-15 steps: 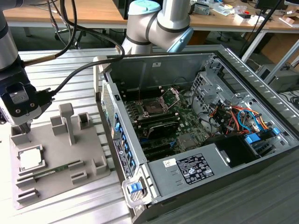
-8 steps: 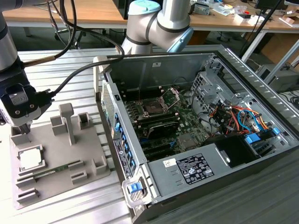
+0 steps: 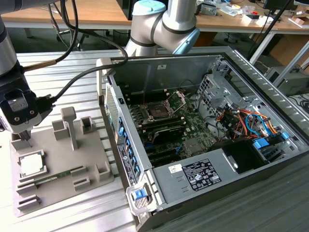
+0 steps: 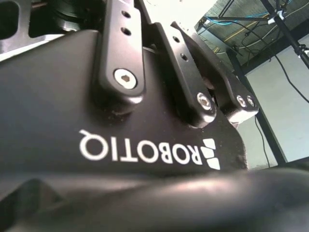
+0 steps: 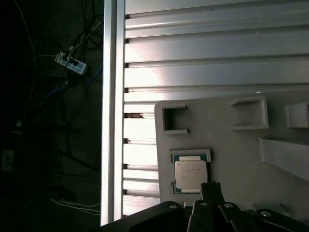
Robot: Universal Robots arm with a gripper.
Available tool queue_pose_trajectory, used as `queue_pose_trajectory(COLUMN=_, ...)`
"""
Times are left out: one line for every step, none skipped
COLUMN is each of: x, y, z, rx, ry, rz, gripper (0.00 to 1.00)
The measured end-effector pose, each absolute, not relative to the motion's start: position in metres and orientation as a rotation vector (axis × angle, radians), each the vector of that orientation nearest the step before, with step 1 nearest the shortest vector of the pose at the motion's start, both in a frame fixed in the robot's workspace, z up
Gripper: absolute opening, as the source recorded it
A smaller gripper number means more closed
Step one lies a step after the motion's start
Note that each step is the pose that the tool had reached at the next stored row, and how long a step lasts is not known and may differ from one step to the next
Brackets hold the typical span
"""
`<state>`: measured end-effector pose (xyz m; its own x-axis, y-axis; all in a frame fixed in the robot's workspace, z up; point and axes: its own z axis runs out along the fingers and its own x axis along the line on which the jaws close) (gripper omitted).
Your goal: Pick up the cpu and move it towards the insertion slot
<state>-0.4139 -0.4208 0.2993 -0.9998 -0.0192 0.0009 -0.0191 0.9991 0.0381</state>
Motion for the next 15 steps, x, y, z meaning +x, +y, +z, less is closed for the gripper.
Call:
queue_pose_trajectory(x=-0.4141, y=-0.4211, z=0.2991, rx=0.030, ry=-3.140, rz=-0.060, gripper=0.11)
queue_pose_trajectory(x=-0.4143, y=-0.4216, z=0.2990, rx=0.030, ry=-3.140, rz=-0.060, gripper=0.11)
queue_pose_trajectory(x=-0.4144, y=-0.4217, z=0.2989, rx=0.030, ry=-3.140, rz=-0.060, gripper=0.11)
queue_pose_trajectory(x=-0.4145, y=-0.4220, z=0.2988, rx=0.030, ry=-3.140, rz=-0.060, gripper=0.11)
queue_pose_trajectory(x=-0.4145, y=-0.4221, z=0.2987, rx=0.030, ry=-3.140, rz=-0.060, gripper=0.11)
queue_pose_trajectory(x=-0.4147, y=-0.4223, z=0.2986, rx=0.030, ry=-3.140, rz=-0.060, gripper=0.11)
queue_pose_trajectory(x=-0.4147, y=-0.4225, z=0.2985, rx=0.030, ry=-3.140, rz=-0.060, gripper=0.11)
queue_pose_trajectory(x=-0.4149, y=-0.4227, z=0.2983, rx=0.030, ry=-3.140, rz=-0.060, gripper=0.11)
queue_pose_trajectory(x=-0.4149, y=-0.4229, z=0.2982, rx=0.030, ry=-3.140, rz=-0.060, gripper=0.11)
queue_pose_trajectory(x=-0.4150, y=-0.4231, z=0.2981, rx=0.030, ry=-3.140, rz=-0.060, gripper=0.11)
queue_pose_trajectory(x=-0.4151, y=-0.4233, z=0.2981, rx=0.030, ry=-3.140, rz=-0.060, gripper=0.11)
queue_pose_trajectory(x=-0.4152, y=-0.4235, z=0.2980, rx=0.030, ry=-3.140, rz=-0.060, gripper=0.11)
queue_pose_trajectory(x=-0.4154, y=-0.4239, z=0.2978, rx=0.030, ry=-3.140, rz=-0.060, gripper=0.11)
queue_pose_trajectory(x=-0.4156, y=-0.4243, z=0.2977, rx=0.030, ry=-3.140, rz=-0.060, gripper=0.11)
queue_pose_trajectory(x=-0.4158, y=-0.4246, z=0.2975, rx=0.030, ry=-3.140, rz=-0.060, gripper=0.11)
